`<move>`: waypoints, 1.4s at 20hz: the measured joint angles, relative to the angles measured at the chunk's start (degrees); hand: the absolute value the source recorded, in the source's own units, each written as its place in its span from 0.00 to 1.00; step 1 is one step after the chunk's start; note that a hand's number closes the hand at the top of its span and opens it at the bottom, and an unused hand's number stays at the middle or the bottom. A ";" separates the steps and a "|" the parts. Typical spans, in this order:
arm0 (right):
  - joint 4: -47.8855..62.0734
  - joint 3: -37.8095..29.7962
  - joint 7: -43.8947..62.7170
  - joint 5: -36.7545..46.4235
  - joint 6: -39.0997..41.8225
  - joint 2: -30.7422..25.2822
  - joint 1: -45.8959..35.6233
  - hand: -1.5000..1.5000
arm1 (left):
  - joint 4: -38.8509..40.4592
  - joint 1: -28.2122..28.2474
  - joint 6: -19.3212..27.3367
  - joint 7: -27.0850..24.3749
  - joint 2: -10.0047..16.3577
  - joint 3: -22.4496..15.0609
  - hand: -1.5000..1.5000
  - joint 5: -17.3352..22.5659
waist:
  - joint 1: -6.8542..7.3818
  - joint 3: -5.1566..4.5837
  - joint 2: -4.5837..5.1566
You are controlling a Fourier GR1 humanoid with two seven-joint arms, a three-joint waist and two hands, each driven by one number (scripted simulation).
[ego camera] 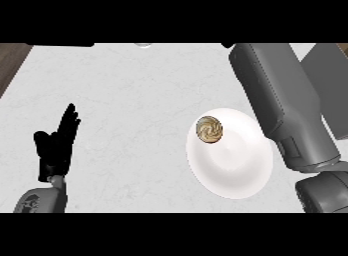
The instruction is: Pick the lemon from the plate and place it in the cardboard box
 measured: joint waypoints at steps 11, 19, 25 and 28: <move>-1.06 -1.54 -1.80 4.96 0.90 -8.25 -0.37 1.00 | -0.03 1.09 1.07 -0.17 -0.39 0.26 0.50 -0.52 | -1.40 0.03 -0.31; -1.46 -6.17 -7.28 2.41 -4.61 -15.76 5.37 1.00 | 0.30 0.25 1.23 -0.13 -0.49 0.48 0.50 -0.55 | -1.38 0.07 -0.14; 4.13 -10.22 -14.47 -1.10 -12.22 -21.26 8.92 1.00 | 0.23 0.07 1.07 -0.17 -0.85 0.21 0.50 -0.53 | -0.84 0.10 0.11; 8.14 -11.97 -17.79 -2.48 -16.20 -23.38 10.84 1.00 | 0.03 -0.56 0.83 0.48 -0.58 0.27 0.50 -0.43 | -0.47 0.12 0.30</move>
